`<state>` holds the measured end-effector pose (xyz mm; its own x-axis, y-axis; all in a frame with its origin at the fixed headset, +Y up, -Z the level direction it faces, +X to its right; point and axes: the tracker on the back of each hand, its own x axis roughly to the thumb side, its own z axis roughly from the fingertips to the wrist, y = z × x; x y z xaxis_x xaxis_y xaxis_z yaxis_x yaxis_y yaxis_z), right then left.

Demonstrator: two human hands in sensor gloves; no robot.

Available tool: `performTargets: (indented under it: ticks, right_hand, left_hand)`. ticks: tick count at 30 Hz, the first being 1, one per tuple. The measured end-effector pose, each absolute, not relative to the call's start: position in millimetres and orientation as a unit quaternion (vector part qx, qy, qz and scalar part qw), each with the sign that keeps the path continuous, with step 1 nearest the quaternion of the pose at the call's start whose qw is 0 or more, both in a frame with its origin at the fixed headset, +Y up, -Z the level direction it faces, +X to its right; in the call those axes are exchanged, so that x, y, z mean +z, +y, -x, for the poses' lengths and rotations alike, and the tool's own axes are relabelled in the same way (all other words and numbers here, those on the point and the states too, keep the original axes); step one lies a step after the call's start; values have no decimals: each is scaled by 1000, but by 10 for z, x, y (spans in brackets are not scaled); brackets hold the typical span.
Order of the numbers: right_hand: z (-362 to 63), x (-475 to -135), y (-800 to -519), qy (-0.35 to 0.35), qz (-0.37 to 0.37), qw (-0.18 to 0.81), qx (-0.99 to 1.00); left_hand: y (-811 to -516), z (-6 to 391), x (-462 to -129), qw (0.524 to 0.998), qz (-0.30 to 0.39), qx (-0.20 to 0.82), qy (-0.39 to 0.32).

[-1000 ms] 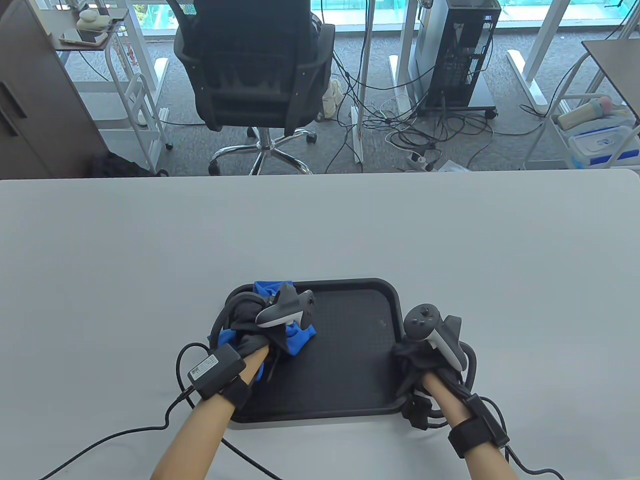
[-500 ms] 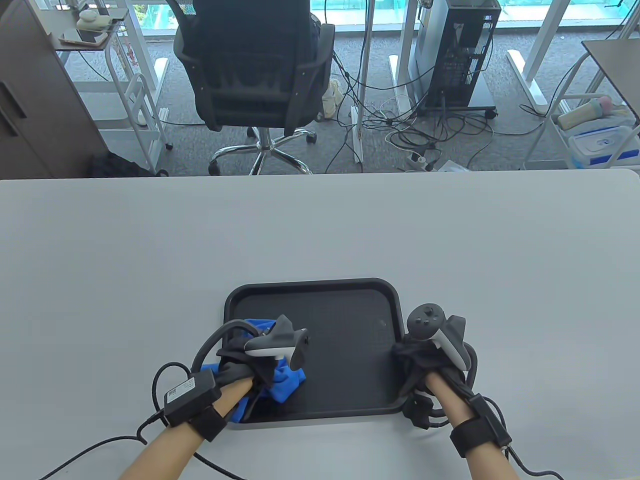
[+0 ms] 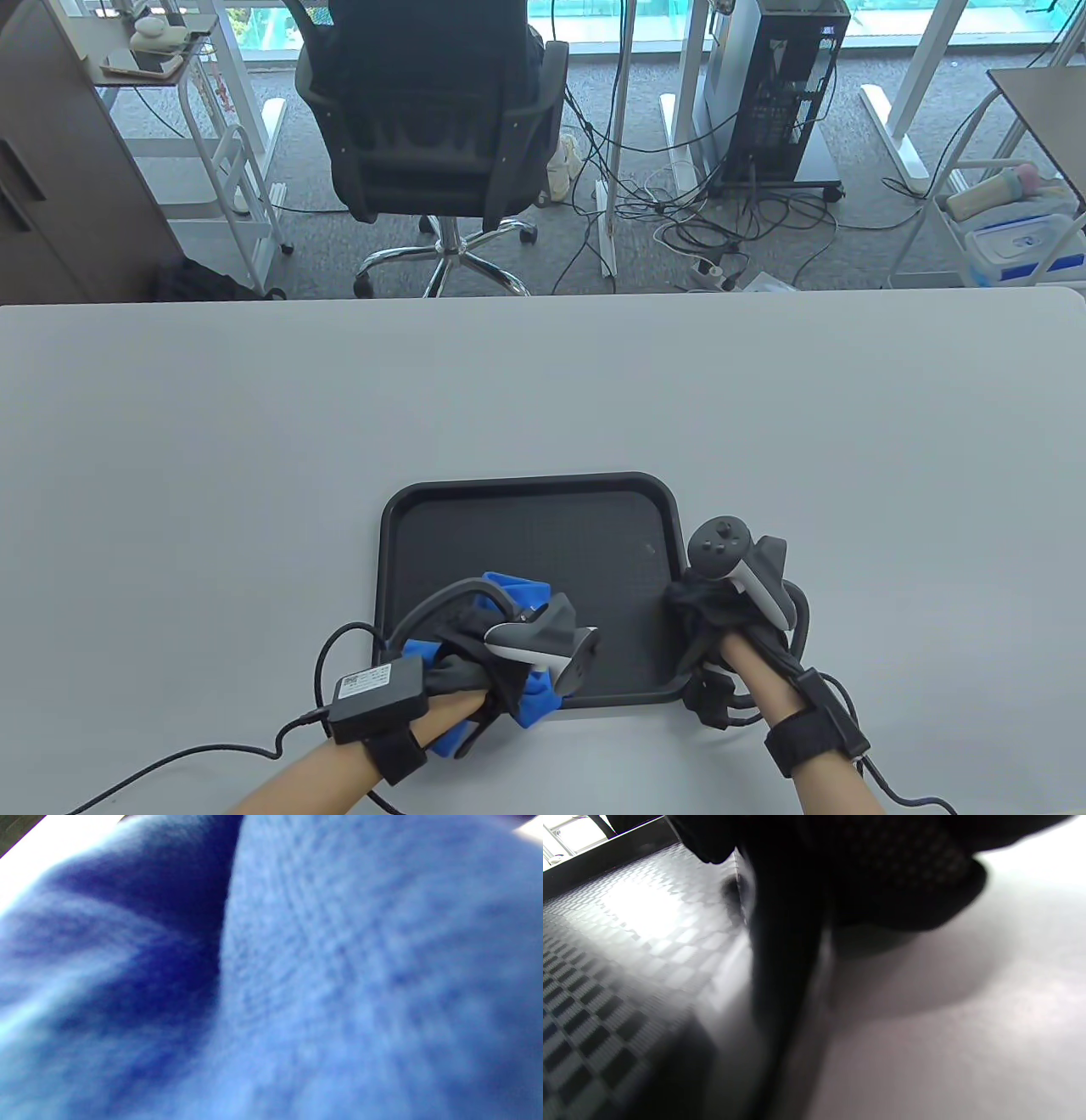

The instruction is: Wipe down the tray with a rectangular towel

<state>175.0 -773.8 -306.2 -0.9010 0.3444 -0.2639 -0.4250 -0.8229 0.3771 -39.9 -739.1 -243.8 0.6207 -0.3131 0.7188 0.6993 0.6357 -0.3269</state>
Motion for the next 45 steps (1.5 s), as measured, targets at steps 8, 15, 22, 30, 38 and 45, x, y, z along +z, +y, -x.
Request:
performTargets:
  ticks: [8,15,22,30,38,45]
  right_hand:
    - [-1751,-3060,-7737,220,92,205,949]
    - [-1752,-3057,-7738,223,93,205,949]
    - [-1752,-3060,-7741,224,90,205,948]
    - [-1750,-3063,-7743,224,84,204,950]
    - [-1719,-3054,-7741,222,92,195,951]
    - [-1706,-3043,-7742,217,101,190,952]
  left_hand:
    - [-7439,-95,-2471,861,236,-262,-366]
    - [-7505,-376,-2711,892,178,-233,-345]
    - [-7553,-369,-3093,926,168,-175,-289]
    - [-7604,-188,-3432,955,139,-167,-200]
    - [-7593,215,-3631,963,155,-163,-148]
    - [-7576,638,-3638,964,171,-175,-105]
